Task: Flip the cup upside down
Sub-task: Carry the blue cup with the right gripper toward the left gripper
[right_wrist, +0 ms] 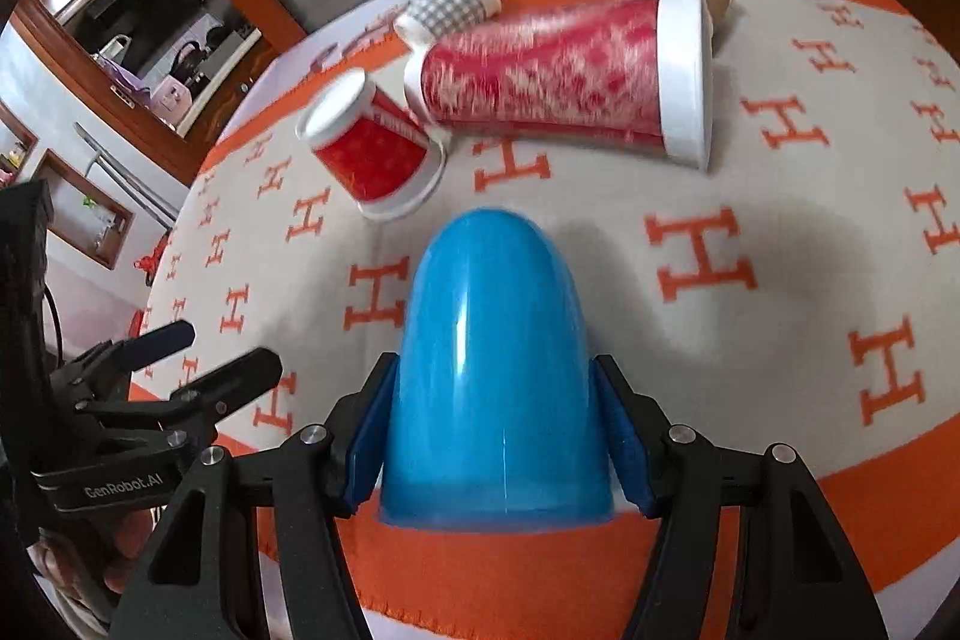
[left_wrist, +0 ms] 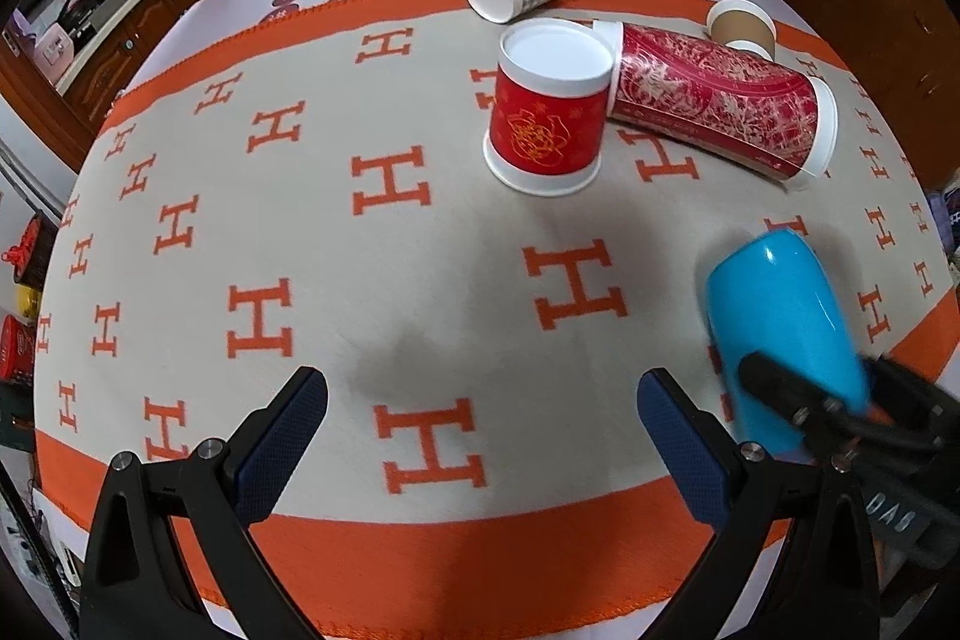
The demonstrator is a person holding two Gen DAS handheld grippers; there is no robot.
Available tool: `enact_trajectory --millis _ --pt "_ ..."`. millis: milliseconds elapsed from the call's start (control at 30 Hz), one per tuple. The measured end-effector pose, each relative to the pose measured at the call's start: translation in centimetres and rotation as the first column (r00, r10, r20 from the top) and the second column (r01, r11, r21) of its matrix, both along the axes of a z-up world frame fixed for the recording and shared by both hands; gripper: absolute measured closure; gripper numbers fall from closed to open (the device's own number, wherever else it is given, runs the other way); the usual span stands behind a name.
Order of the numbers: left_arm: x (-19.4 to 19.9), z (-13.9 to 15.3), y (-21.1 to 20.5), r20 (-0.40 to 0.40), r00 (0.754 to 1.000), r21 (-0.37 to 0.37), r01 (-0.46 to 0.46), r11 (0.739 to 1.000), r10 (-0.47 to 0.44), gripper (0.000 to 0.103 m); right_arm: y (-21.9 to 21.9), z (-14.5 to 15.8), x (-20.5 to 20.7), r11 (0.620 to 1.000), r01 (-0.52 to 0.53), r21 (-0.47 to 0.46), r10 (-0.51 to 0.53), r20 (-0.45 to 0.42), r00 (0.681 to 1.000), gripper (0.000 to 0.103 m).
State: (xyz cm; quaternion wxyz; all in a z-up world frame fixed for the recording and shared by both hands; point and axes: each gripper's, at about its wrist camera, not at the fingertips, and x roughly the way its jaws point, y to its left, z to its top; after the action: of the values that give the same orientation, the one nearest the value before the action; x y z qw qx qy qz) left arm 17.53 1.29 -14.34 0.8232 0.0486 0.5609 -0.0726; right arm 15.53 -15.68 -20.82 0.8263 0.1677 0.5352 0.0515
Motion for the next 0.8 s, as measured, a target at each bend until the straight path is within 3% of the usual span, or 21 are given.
enact_trajectory --millis 267,400,467,600,800 --pt "-0.1 0.0 0.4 -0.028 0.999 -0.057 -0.019 0.998 0.017 0.001 0.5 -0.5 -1.1 0.999 0.027 0.042 -0.026 -0.036 0.999 0.037" --pt "0.0 0.2 0.9 -0.048 0.998 -0.103 -0.034 0.994 0.029 0.001 0.7 0.7 -2.0 0.999 0.03 0.029 -0.03 0.014 0.999 0.021" --pt "0.1 0.2 1.1 -0.054 0.998 -0.105 -0.05 0.993 0.044 0.001 0.6 1.6 -2.7 0.999 0.043 0.019 -0.044 0.056 0.997 0.018" --pt "0.3 0.0 1.2 -0.074 0.995 -0.118 -0.071 0.99 0.063 0.001 0.4 2.5 -3.9 0.998 0.059 0.015 -0.06 0.099 0.993 0.018" --pt "0.1 0.2 0.4 -0.066 0.996 -0.108 -0.065 0.992 0.058 0.001 0.6 1.9 -4.6 0.998 0.046 0.046 -0.05 0.092 0.995 0.018"
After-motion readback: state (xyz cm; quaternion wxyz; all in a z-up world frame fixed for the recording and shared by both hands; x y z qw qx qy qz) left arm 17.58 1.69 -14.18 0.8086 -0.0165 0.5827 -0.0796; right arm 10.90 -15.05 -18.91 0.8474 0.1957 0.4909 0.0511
